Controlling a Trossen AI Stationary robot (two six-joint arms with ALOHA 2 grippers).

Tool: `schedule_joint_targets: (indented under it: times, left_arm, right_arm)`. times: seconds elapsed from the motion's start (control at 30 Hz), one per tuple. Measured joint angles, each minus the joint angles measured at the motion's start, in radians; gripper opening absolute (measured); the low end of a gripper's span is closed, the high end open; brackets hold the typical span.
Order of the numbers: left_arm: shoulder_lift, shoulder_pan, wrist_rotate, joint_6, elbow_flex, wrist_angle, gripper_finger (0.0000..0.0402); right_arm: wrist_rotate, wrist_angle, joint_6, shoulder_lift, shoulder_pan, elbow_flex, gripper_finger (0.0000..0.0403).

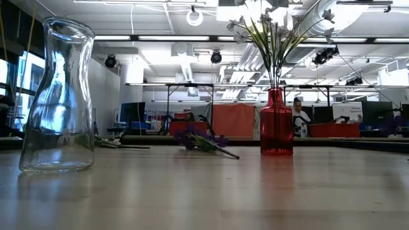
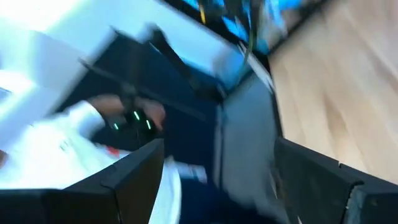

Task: Sort flowers into vase by color
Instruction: Put the bottom white flowers into the red vase

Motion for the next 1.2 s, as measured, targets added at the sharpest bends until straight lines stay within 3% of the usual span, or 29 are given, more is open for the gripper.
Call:
schedule_joint_targets:
  times: [0.1,0.23,0.4,0.47,0.6,0.8,1.0,1.2]
  left_arm:
    - [-0.112,0.034,-0.012,-0.052,0.072,-0.003,0.0004]
    - [-0.192,0.118,-0.107,-0.141,0.179,0.0,0.0002]
    - [-0.186,0.299,-0.144,-0.24,0.286,0.001,0.0001]
    - [-0.162,0.377,-0.14,-0.279,0.317,0.008,0.0001]
    - [-0.112,0.489,-0.117,-0.345,0.353,0.062,0.0001]
    - [-0.059,0.595,-0.052,-0.332,0.361,0.125,0.0001]
    - [-0.025,0.64,-0.031,-0.336,0.361,0.125,0.0001]
    - [0.004,0.662,-0.02,-0.305,0.361,0.126,0.0001]
  right_arm:
    - [0.063,0.163,-0.086,0.0,-0.019,0.0,0.03]
    - [0.134,0.346,-0.208,0.001,-0.046,0.002,0.03]
    - [0.171,0.298,-0.46,0.067,-0.081,0.149,0.03]
    - [0.157,0.18,-0.608,0.117,-0.089,0.265,0.03]
    - [0.184,-0.242,-0.89,0.25,-0.097,0.558,0.03]
    - [0.378,-0.752,-1.202,0.479,-0.083,0.983,0.03]
    - [0.626,-0.956,-1.454,0.664,-0.05,1.282,0.03]
    - [0.768,-1.03,-1.618,0.783,-0.043,1.413,0.03]
